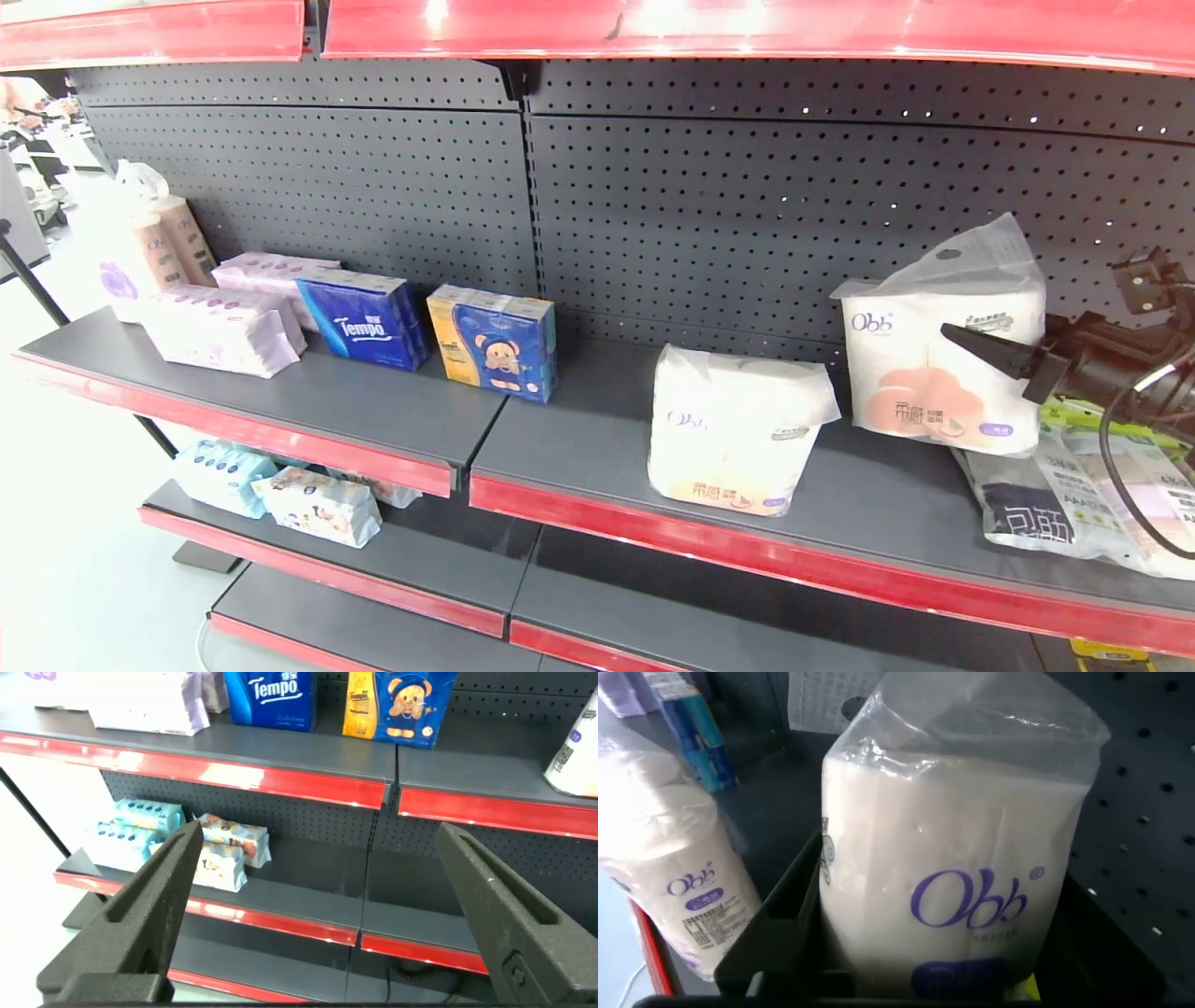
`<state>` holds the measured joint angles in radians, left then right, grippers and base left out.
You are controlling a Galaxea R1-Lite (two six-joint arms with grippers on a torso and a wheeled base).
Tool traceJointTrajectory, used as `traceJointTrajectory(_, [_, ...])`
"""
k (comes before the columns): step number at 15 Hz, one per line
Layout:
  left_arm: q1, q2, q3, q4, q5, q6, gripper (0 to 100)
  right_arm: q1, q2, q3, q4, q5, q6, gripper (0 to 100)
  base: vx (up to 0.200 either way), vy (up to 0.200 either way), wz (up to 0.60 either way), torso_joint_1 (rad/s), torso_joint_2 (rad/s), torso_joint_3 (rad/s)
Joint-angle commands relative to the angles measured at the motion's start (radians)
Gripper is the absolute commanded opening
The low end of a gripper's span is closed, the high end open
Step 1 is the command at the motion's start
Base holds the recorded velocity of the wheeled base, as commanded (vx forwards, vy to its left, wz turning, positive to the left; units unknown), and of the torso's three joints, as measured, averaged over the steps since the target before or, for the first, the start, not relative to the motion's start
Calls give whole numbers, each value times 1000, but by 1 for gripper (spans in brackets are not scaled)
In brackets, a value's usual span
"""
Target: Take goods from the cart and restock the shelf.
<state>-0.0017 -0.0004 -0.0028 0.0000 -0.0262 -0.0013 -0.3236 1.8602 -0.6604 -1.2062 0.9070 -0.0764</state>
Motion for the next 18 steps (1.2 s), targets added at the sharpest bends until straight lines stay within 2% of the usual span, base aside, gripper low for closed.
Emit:
traceJointTrajectory(1, [0,2,0,0,0,0,100,12,57,-44,-4,16,7,0,0,0,0,0,0,0])
traceJointTrajectory(7, [0,2,0,0,-1,0,100,60,139,-171,-10,141,64,0,0,0,0,0,0,0])
traceJointTrajectory(18, [0,2,0,0,-1,0,100,172,224,-252,-33,153,67,0,0,0,0,0,0,0])
